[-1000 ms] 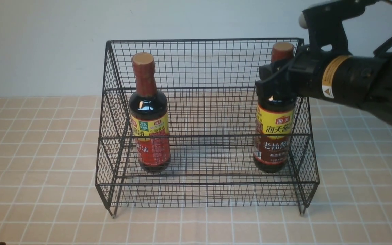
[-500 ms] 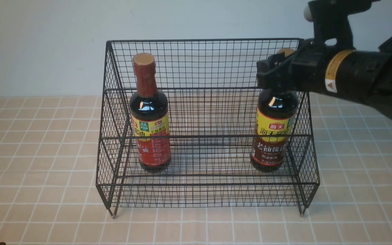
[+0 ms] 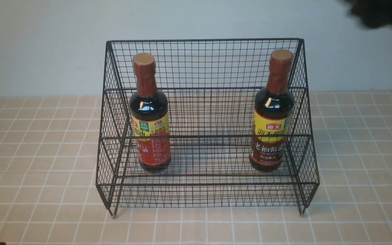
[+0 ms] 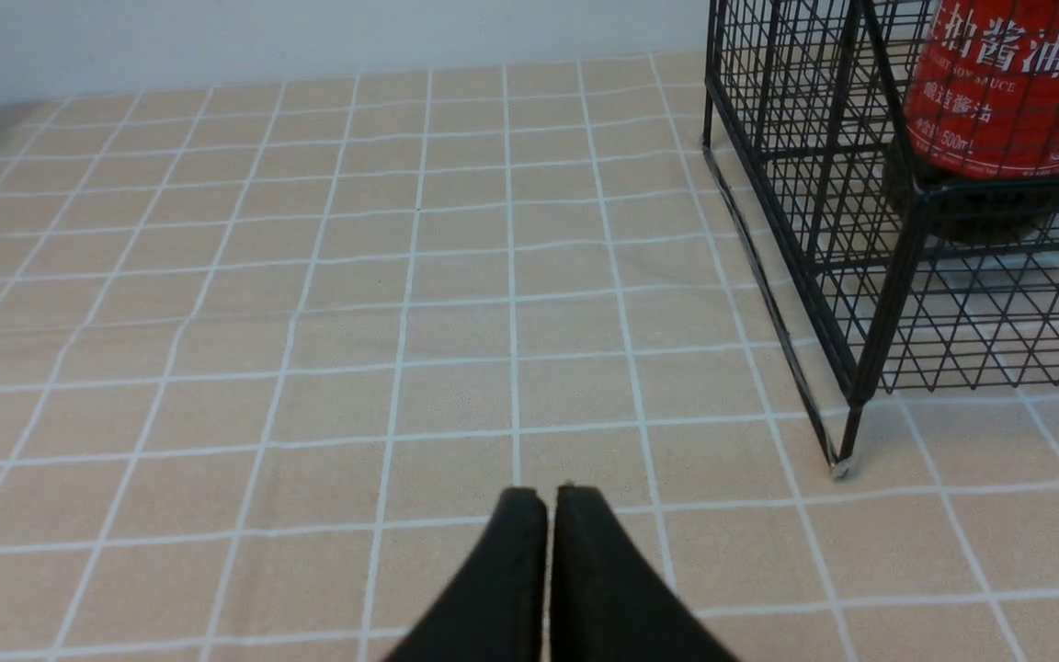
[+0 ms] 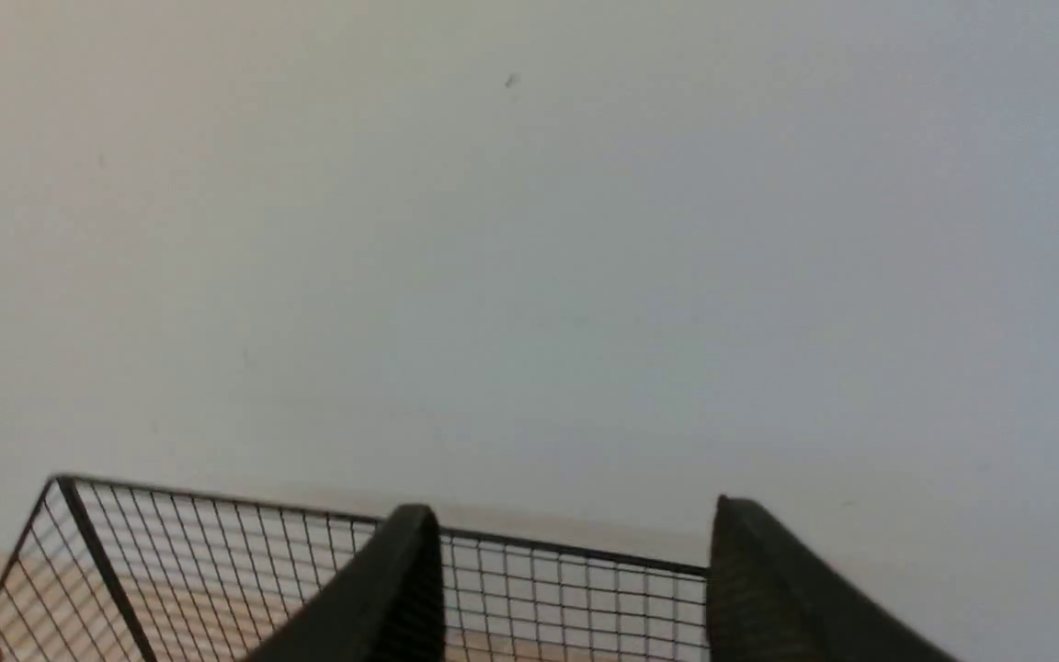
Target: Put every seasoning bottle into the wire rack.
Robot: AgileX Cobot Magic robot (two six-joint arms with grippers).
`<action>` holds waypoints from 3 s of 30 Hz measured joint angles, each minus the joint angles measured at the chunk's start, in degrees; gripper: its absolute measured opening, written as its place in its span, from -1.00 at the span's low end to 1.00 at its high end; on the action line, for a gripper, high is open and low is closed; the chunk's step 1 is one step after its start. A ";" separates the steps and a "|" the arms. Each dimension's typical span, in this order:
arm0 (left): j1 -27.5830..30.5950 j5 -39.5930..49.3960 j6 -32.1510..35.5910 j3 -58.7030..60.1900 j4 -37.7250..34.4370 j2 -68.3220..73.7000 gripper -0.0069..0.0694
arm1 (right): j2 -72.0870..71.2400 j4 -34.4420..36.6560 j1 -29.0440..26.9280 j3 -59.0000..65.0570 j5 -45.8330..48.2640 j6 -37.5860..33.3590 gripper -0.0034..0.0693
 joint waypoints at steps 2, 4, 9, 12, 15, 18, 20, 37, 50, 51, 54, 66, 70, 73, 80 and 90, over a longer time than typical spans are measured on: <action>0.00 0.00 0.00 0.00 0.00 0.00 -0.84 | -5.40 0.98 0.00 -0.12 4.84 -1.00 -0.28; 0.00 0.00 0.00 0.00 0.00 0.00 -0.84 | -11.02 2.58 0.00 -0.25 9.69 -3.80 -0.56; 0.00 0.00 0.00 0.00 0.00 0.00 -0.84 | -21.76 12.17 0.00 -0.46 21.57 -15.79 -0.91; 0.00 0.00 0.00 0.00 0.00 0.00 -0.84 | -25.40 23.07 0.00 -0.46 28.01 -24.30 -0.94; 0.00 0.00 0.00 0.00 0.00 0.00 -0.84 | -27.59 32.76 0.00 -0.46 30.89 -30.19 -0.94; 0.00 0.00 0.00 0.00 0.00 0.00 -0.84 | -28.68 47.00 0.00 -0.46 31.79 -39.18 -0.94; 0.00 0.00 0.00 0.00 0.00 0.00 -0.84 | -28.68 49.73 0.00 -0.46 31.79 -40.91 -0.94; 0.00 0.00 0.00 0.00 0.00 0.00 -0.84 | -28.62 63.00 0.00 -0.11 26.79 -59.95 -0.94; 0.00 0.00 0.00 0.00 0.00 0.00 -0.84 | -40.04 63.08 -20.21 26.70 7.82 -72.95 -0.94; 0.00 0.00 0.00 0.00 0.00 0.00 -0.84 | -41.56 63.02 -21.58 30.12 6.89 -72.95 -0.94; 0.00 0.00 0.00 0.00 0.00 0.00 -0.84 | -46.48 62.87 -25.40 40.59 4.78 -72.95 -0.94; 0.00 0.06 -0.05 0.00 0.00 0.00 -0.84 | -56.64 64.44 -27.21 64.42 -0.11 -73.84 -0.94; 0.00 0.06 -0.05 0.00 0.00 0.00 -0.84 | -56.64 65.15 -27.28 64.66 -1.26 -73.79 -0.94; 0.00 0.06 -0.05 0.00 0.00 0.00 -0.84 | -56.64 64.80 -27.28 64.66 -1.28 -73.66 -0.94; 0.00 0.06 -0.05 0.00 0.00 0.00 -0.84 | -56.64 51.92 -27.28 64.54 -1.61 -59.52 -0.94; 0.00 0.06 -0.05 0.00 0.00 0.00 -0.84 | -56.64 37.29 -27.28 64.54 -2.38 -40.05 -0.94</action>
